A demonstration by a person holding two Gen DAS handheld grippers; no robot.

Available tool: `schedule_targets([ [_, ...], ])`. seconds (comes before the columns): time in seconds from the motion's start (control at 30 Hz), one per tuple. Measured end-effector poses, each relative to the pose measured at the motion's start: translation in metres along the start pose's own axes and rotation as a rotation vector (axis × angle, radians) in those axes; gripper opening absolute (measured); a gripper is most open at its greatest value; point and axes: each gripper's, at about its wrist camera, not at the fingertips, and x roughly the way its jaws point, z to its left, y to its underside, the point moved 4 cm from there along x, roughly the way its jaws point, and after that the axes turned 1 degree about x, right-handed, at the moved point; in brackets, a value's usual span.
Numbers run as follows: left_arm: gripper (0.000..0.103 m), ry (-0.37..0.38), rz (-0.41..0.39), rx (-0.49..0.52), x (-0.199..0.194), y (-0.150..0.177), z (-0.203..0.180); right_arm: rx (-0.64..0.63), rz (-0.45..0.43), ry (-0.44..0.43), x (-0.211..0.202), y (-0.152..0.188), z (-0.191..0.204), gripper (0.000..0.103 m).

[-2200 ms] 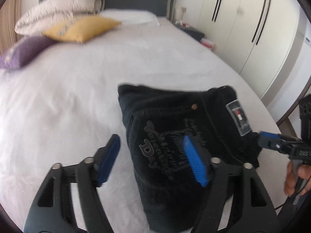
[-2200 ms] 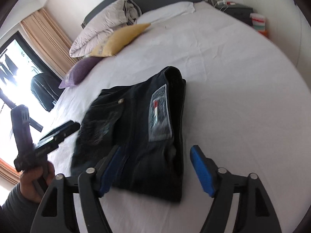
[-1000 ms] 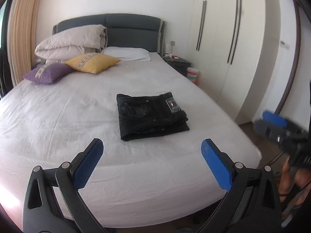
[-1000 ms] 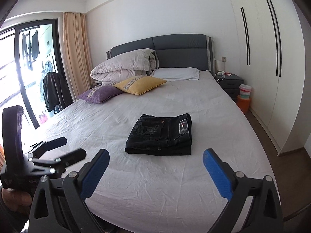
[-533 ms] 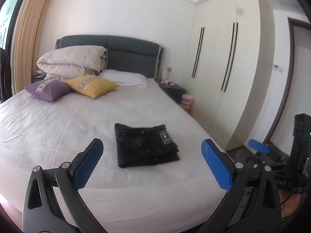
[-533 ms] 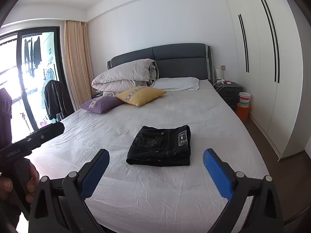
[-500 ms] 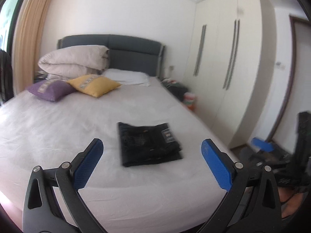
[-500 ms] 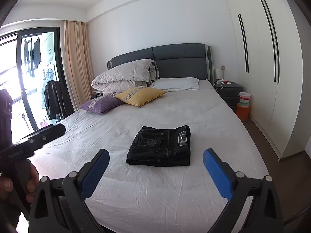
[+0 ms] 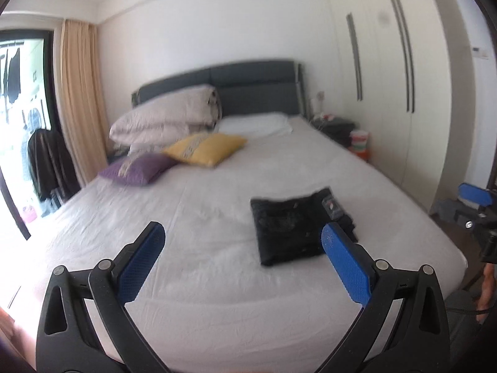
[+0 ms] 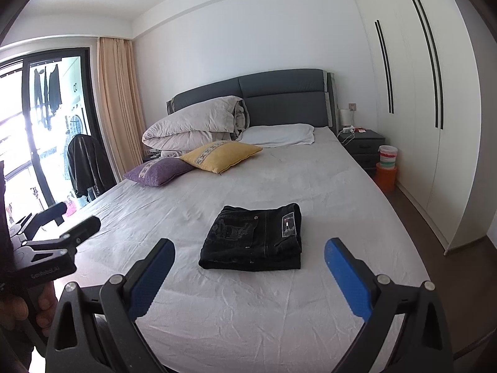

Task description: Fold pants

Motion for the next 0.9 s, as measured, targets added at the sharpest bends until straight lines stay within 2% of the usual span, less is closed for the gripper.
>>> schedule_targets([
  [0.13, 0.103, -0.014, 0.186, -0.034, 0.028, 0.017, -0.007, 0.024, 0.049, 0.037, 0.009, 0.001, -0.003, 0.1],
  [0.2, 0.103, -0.011, 0.234, -0.02, 0.036, 0.025, -0.015, 0.038, 0.076, 0.062, 0.014, 0.002, -0.007, 0.1],
  [0.33, 0.103, 0.049, 0.266, -0.033, 0.045, 0.036, -0.028, 0.062, 0.147, 0.109, 0.024, 0.006, -0.015, 0.101],
  [0.6, 0.103, 0.09, 0.305, -0.091, 0.071, 0.04, -0.028, 0.083, 0.219, 0.147, 0.036, 0.01, -0.021, 0.101],
  [0.9, 0.103, 0.088, 0.319, -0.105, 0.088, 0.042, -0.024, 0.068, 0.266, 0.14, 0.046, 0.015, -0.014, 0.101],
])
